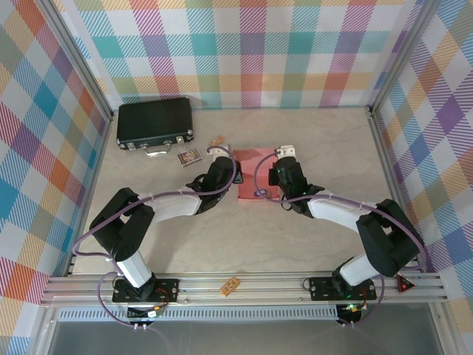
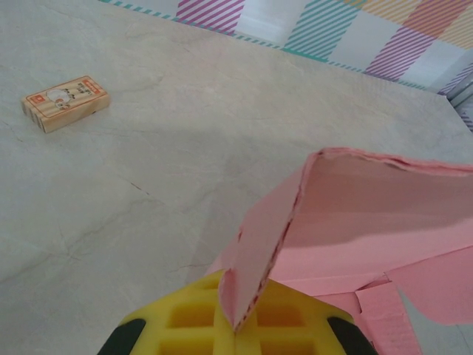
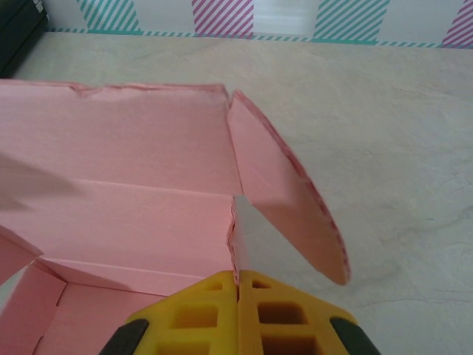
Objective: Fold the paper box
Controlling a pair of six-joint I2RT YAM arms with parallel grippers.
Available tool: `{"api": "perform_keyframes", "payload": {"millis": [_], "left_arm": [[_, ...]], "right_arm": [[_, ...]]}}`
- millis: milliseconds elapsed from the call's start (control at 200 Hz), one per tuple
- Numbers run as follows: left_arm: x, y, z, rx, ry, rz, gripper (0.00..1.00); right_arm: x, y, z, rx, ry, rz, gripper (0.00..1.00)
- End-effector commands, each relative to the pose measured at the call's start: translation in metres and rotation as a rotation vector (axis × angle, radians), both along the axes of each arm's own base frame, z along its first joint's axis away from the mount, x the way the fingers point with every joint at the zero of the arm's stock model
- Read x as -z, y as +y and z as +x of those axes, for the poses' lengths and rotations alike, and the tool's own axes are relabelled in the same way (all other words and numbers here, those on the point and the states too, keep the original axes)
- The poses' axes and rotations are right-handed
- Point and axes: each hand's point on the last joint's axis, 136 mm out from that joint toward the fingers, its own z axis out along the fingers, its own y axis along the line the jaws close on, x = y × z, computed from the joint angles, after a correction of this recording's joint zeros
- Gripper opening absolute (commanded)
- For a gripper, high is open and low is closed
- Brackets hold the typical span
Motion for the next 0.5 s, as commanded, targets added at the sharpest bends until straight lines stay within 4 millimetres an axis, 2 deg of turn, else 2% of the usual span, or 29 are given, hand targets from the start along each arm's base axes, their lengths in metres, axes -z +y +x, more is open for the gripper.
{"api": "perform_keyframes", "payload": {"millis": [0,495], "left_arm": [[-0.019,-0.010,-0.008,0.021,-0.069,-0.025,0.00],[-0.015,-0.017,-0.022,0.028,-0.124,0.022,0.00]], "right_arm": [[-0.018,0.008,0.002,0.012,-0.082,0.077,0.00],[-0.002,0.002,-0.011,0.056,-0.077,0.082,0.00]]}}
